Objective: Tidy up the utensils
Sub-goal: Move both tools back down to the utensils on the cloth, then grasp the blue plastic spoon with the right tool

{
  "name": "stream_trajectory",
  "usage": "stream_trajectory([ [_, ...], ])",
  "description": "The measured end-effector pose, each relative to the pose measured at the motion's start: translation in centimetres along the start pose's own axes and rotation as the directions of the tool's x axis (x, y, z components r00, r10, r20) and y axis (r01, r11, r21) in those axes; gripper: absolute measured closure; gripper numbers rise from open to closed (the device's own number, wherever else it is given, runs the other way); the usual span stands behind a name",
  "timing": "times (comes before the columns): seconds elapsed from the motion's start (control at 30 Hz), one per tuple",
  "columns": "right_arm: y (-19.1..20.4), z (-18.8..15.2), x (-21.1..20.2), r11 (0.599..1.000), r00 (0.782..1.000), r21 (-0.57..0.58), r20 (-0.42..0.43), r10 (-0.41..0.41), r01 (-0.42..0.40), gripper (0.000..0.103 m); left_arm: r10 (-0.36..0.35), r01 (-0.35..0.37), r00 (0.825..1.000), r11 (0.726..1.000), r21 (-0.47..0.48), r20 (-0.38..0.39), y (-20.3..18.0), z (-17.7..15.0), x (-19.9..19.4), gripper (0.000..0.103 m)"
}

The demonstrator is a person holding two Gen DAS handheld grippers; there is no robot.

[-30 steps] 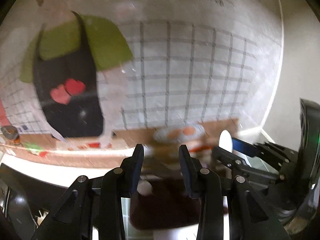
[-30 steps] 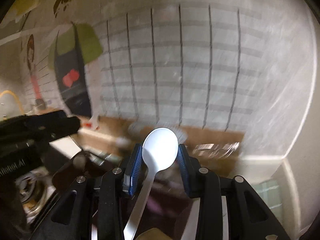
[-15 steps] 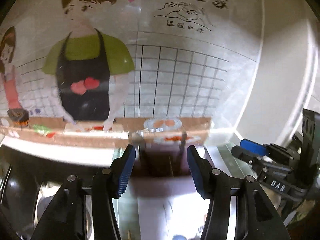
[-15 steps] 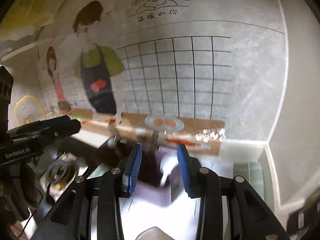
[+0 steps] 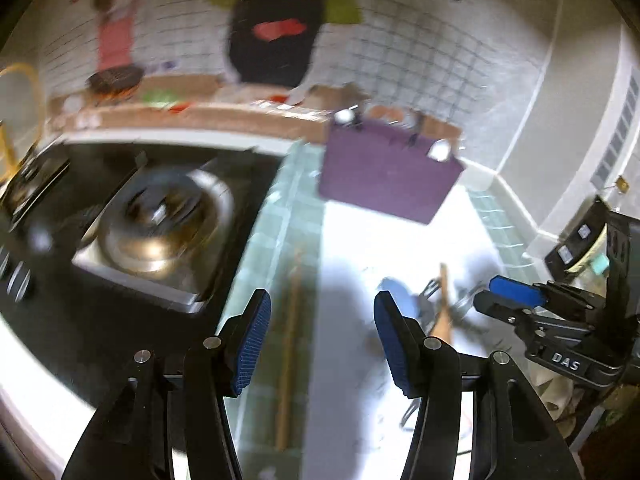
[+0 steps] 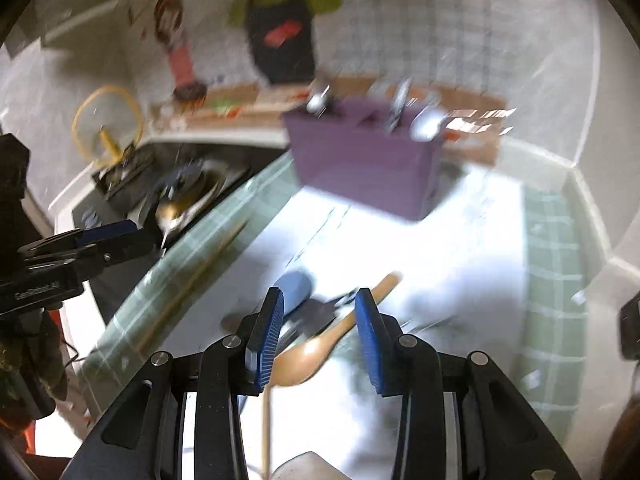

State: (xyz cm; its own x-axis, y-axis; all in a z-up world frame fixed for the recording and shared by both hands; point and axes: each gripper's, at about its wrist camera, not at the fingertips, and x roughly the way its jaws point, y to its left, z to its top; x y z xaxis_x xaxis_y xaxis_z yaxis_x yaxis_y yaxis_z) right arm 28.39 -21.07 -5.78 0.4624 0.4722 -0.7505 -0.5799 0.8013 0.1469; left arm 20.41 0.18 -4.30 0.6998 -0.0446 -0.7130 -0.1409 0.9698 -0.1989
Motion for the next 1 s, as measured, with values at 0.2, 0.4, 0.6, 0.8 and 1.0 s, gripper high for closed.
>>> stream_trajectory([
  [0.2, 2.4, -0.5, 3.8, 1.000, 0.999, 0.006, -0.046, 0.009, -0.009, 0.068, 0.029, -0.034, 0.999, 0.992, -0.125, -0.040, 3.4, -4.1, -0.5, 0.048],
  [0.4, 3.2, 0.1, 7.7, 0.998, 0.995, 0.018, -0.084, -0.055, 0.057, 0.068, 0.059, -0.068, 0.996, 0.989, -0.133, -0.068, 4.5, -6.4, -1.5, 0.048],
  [0.6, 3.7, 0.8, 9.6, 0.997, 0.990, 0.017, -0.116, -0.079, 0.081, 0.068, 0.050, -0.058, 0.996, 0.991, -0.120, -0.069, 4.2, -6.2, -1.6, 0.048],
  [0.8, 3.2, 0.3, 7.9, 0.998, 0.994, 0.010, -0.090, -0.057, 0.058, 0.071, 0.042, -0.046, 0.996, 0.997, -0.055, -0.077, 2.5, -5.1, -0.5, 0.048],
  [1.0, 1.1, 0.4, 3.3, 0.998, 0.999, 0.044, 0.010, -0.045, 0.044, 0.071, -0.010, 0.009, 0.996, 1.000, -0.008, -0.094, 0.9, -3.6, 1.3, 0.048],
])
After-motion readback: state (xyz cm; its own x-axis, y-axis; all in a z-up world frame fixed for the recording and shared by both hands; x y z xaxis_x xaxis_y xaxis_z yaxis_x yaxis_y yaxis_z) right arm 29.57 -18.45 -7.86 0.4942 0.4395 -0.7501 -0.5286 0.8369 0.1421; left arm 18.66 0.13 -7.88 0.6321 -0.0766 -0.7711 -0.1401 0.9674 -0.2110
